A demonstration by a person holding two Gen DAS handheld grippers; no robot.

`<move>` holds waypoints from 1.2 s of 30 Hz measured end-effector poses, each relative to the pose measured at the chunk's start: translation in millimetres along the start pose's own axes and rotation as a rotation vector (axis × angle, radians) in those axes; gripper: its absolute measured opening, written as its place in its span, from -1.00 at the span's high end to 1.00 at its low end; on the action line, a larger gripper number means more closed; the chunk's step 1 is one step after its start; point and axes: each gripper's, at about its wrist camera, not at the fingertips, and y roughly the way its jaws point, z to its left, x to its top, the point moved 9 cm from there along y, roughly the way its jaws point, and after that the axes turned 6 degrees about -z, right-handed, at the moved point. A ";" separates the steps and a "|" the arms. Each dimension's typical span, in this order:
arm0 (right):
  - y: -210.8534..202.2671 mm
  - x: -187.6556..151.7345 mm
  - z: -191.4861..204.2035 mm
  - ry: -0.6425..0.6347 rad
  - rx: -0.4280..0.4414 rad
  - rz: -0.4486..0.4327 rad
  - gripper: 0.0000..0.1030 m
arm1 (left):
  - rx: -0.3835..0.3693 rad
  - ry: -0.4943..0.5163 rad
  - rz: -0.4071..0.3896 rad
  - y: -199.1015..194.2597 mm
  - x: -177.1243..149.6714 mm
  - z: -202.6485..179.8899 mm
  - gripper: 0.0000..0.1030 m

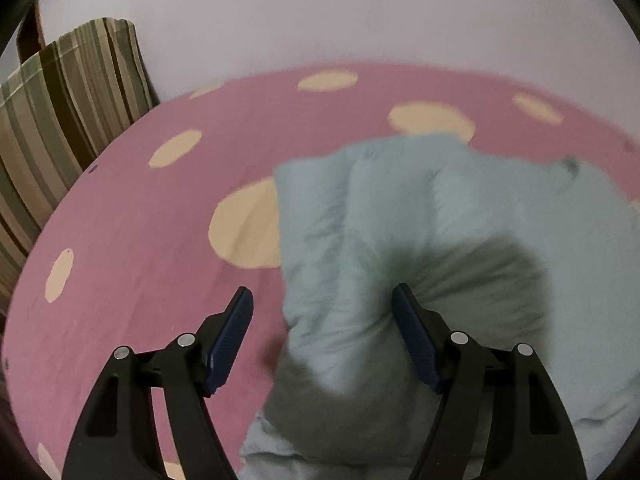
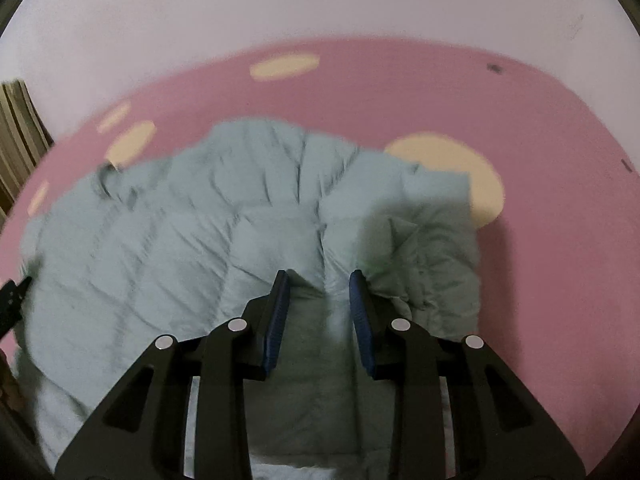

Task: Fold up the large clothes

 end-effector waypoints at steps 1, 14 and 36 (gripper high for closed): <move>5.9 -4.7 0.3 -0.011 0.000 0.007 0.40 | -0.004 0.006 0.012 4.9 -4.4 -0.6 -0.39; -6.4 25.6 51.6 -0.080 0.041 -0.056 0.27 | -0.039 0.033 -0.066 -13.2 29.3 -36.4 -0.36; -17.4 -40.4 21.7 -0.087 -0.015 -0.018 0.07 | -0.070 -0.070 0.053 1.3 -34.8 -8.8 -0.41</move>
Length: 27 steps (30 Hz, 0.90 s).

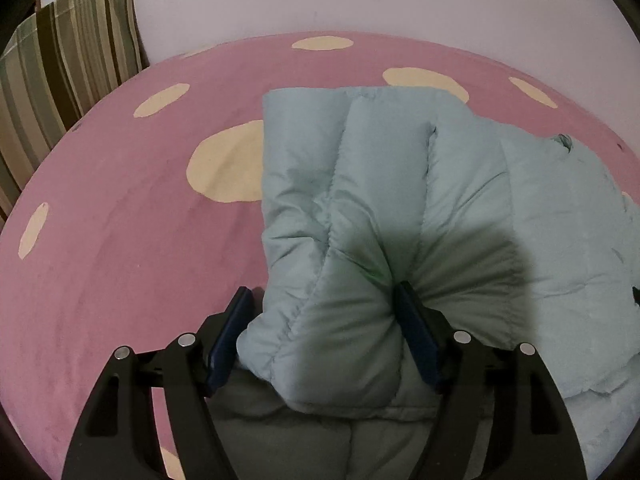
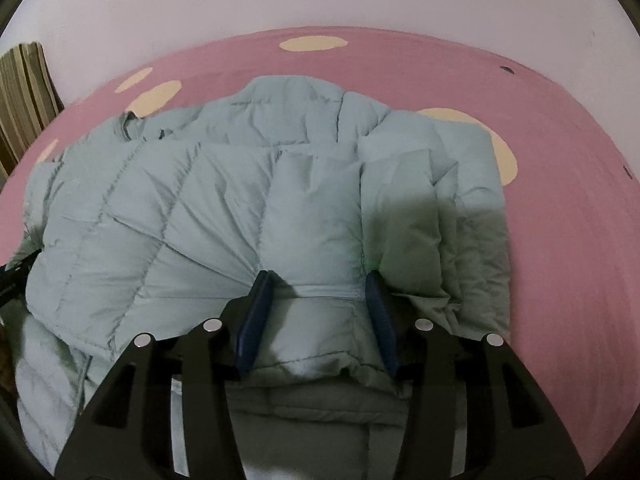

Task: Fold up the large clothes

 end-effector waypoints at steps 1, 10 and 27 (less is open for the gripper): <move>-1.3 2.3 1.3 -0.006 -0.007 -0.003 0.07 | 0.011 0.013 -0.009 -2.8 1.9 -1.1 -0.41; -80.6 -17.2 -17.1 0.012 -0.017 -0.067 -0.20 | -0.006 0.047 -0.071 -82.0 -20.0 16.2 -0.39; -194.6 -190.4 -56.6 0.044 -0.035 0.047 -0.34 | -0.168 -0.100 0.056 -194.2 -183.6 84.0 -0.47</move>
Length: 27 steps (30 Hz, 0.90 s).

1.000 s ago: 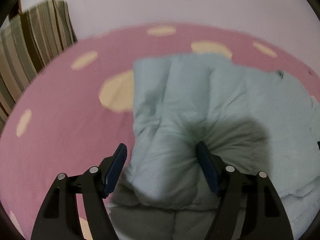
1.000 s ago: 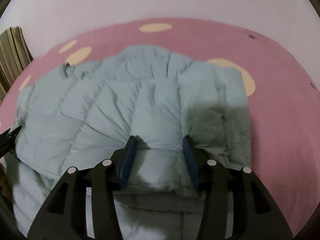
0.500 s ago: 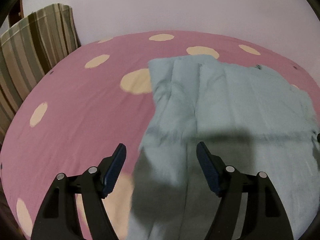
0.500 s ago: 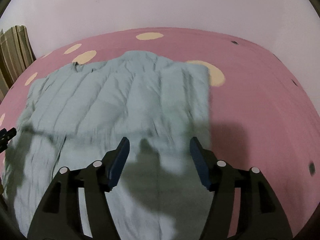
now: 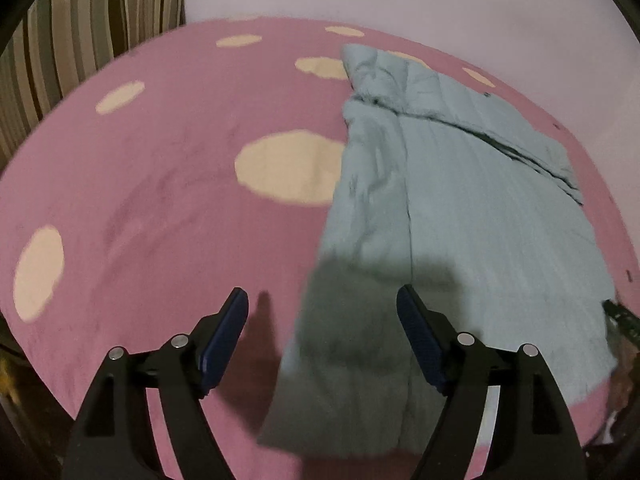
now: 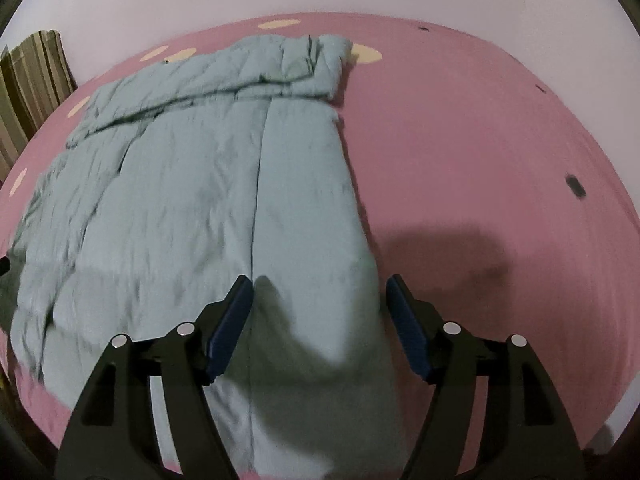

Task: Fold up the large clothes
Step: 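Grasp the hem with the right gripper while the left gripper grasps the hem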

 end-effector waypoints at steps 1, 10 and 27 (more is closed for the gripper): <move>-1.4 -5.5 -1.7 0.003 0.002 0.003 -0.35 | -0.005 0.001 0.005 -1.2 -5.3 1.4 -0.47; -10.2 -27.8 1.1 0.035 0.039 0.015 -0.02 | -0.061 0.013 0.001 -5.2 -24.1 -4.3 0.06; -54.0 0.7 17.2 0.090 0.179 -0.078 0.88 | -0.125 -0.015 -0.145 -49.5 24.1 -16.7 0.91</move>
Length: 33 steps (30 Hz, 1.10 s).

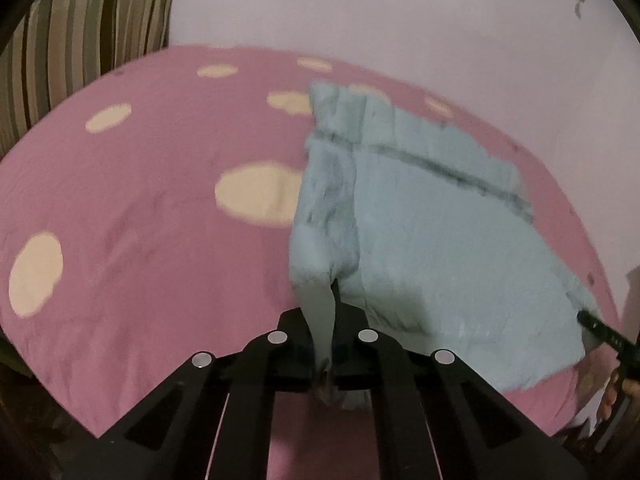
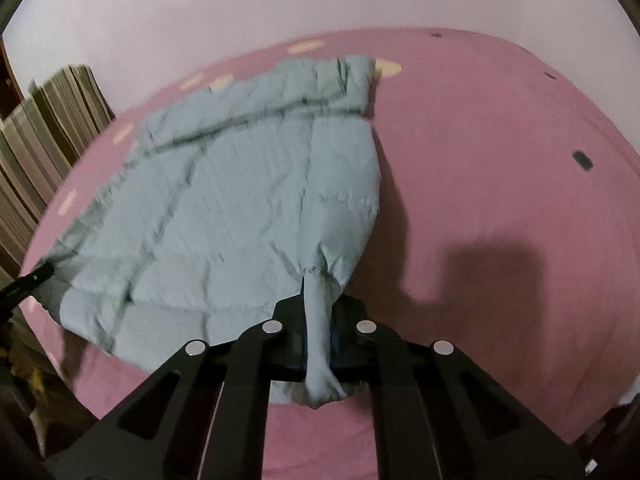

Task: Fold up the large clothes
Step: 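Grasp the hem with the right gripper while the left gripper grasps the hem, then fold the hem toward the collar and open both grippers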

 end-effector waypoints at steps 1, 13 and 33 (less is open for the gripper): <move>-1.1 9.7 1.4 0.008 0.013 -0.013 0.89 | 0.000 -0.002 -0.010 0.6 7.8 -2.3 0.91; 84.9 106.2 -3.0 0.052 0.022 -0.028 0.89 | 0.079 0.047 -0.009 101.1 97.5 -14.9 0.92; 137.0 129.2 -18.1 0.097 0.031 0.010 0.57 | 0.051 -0.024 0.023 149.2 120.7 -10.3 0.03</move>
